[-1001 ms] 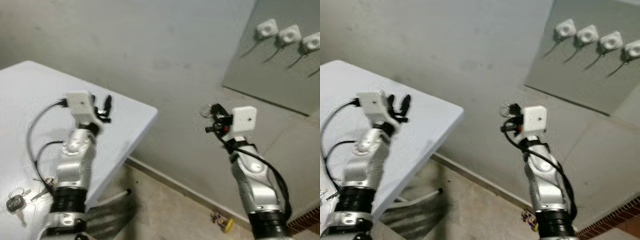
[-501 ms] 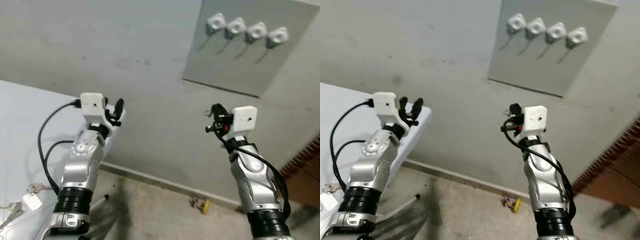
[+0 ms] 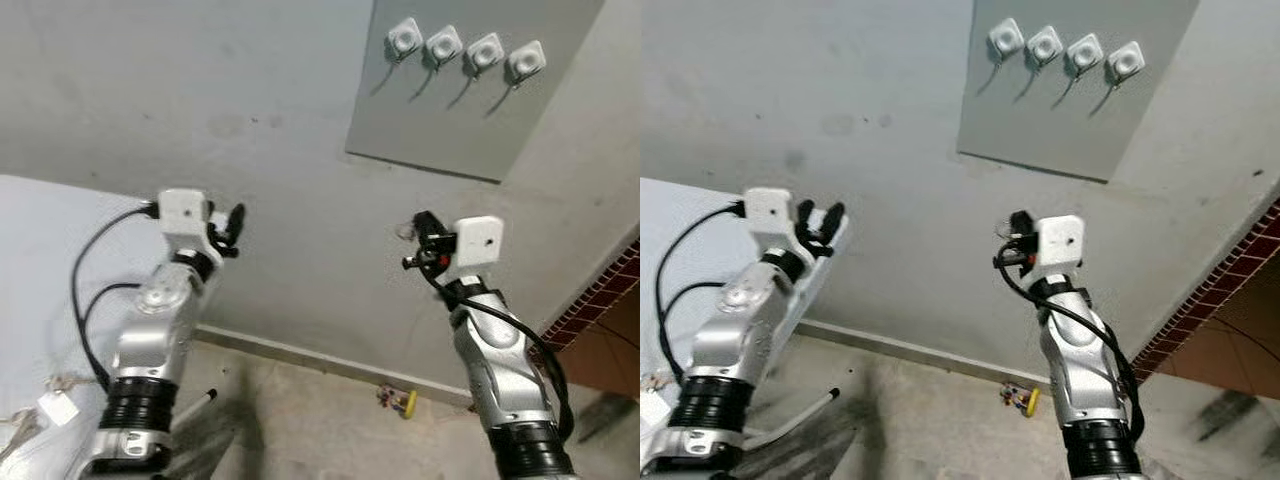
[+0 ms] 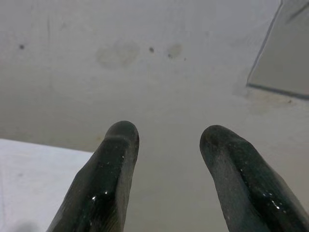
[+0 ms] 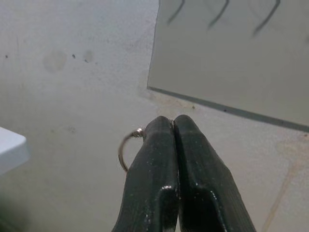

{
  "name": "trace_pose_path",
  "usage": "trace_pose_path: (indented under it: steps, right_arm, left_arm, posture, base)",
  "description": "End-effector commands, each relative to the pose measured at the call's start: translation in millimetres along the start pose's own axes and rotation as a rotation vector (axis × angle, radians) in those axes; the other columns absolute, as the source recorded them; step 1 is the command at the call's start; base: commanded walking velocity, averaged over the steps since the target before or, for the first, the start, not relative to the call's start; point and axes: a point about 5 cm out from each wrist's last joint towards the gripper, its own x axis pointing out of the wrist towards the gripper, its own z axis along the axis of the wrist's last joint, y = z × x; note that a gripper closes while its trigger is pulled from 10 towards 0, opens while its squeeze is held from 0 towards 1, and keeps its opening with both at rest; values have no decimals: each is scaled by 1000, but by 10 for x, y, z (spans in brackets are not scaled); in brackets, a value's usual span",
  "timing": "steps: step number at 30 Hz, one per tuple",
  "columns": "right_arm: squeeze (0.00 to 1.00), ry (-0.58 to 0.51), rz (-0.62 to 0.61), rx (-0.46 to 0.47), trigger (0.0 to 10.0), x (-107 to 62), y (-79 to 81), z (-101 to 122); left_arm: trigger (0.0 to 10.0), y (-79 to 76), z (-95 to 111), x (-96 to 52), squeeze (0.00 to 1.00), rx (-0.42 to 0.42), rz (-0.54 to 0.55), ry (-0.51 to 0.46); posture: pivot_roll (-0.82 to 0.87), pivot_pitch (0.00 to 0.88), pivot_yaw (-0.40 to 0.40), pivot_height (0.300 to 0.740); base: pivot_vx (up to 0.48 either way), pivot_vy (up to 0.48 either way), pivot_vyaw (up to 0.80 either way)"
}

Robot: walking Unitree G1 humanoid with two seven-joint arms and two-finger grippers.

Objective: Hang keys on a hook

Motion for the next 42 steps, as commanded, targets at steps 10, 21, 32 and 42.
trace_pose_path:
  steps: [10, 21, 32, 42]
  right_arm:
    - [0, -30, -4, -10, 10000, -24, -37, 72]
    - [0, -25, -5, -9, 10000, -37, -40, 60]
    - [0, -21, 4, -8, 10000, -43, -21, 55]
    - [0, -20, 15, -6, 10000, -47, -10, 56]
  left_arm:
    - [10000, -64, 70, 14, 0, -11, -33, -9]
    - [10000, -64, 72, 10, 0, -15, -31, -6]
    - [10000, -56, 81, 2, 0, -18, -26, -6]
    - [10000, -53, 89, -3, 0, -7, -7, -9]
  posture:
    - [-74, 0, -45, 740]
    - [-74, 0, -45, 740]
    - [-70, 0, -46, 740]
    - [-69, 0, -49, 740]
  base:
    - [361, 0, 0]
    - [398, 0, 0]
    - [396, 0, 0]
    - [268, 0, 0]
